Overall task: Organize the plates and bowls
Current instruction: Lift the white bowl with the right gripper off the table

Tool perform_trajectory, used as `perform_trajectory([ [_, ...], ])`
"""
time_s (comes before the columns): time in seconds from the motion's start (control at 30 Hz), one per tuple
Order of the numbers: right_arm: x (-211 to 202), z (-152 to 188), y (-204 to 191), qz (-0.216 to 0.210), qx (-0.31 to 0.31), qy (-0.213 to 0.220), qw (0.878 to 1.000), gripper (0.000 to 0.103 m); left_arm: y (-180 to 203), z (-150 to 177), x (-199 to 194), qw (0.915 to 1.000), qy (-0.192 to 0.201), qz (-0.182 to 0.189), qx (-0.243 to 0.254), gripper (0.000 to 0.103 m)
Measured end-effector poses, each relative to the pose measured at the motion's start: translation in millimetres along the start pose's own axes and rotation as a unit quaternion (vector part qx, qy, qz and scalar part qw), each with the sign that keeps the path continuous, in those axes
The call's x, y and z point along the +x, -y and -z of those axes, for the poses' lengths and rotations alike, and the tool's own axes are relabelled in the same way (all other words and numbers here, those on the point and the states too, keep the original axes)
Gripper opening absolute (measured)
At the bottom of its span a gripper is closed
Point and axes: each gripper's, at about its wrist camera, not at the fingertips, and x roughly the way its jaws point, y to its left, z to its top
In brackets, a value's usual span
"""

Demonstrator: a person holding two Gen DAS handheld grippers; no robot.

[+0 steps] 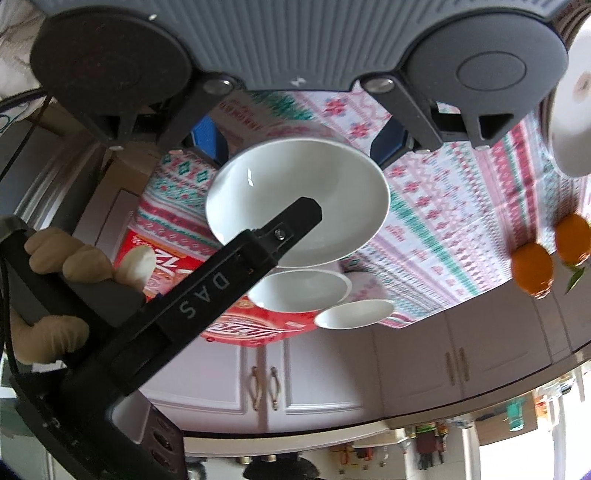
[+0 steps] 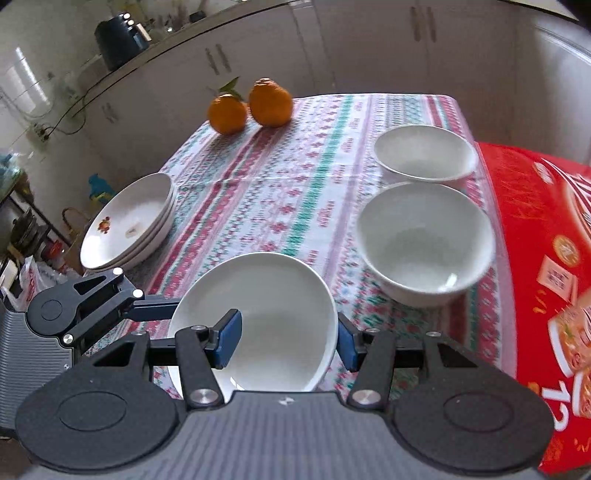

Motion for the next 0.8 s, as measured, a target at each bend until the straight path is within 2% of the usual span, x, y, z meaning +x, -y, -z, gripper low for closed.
perform_trajectory([
  [0.27,21,-13,-21,-0.015,-0.019,-0.010,1.000,0.059,-21,10,-8,0.9996,-0.005,-0.020,-0.019,0.084],
  [0.8,51,-25,-41,-0.024,-0.033,-0.023,0.999,0.059,-47,24,-11,0.9982,-0.015,-0.037,-0.044,0.084],
])
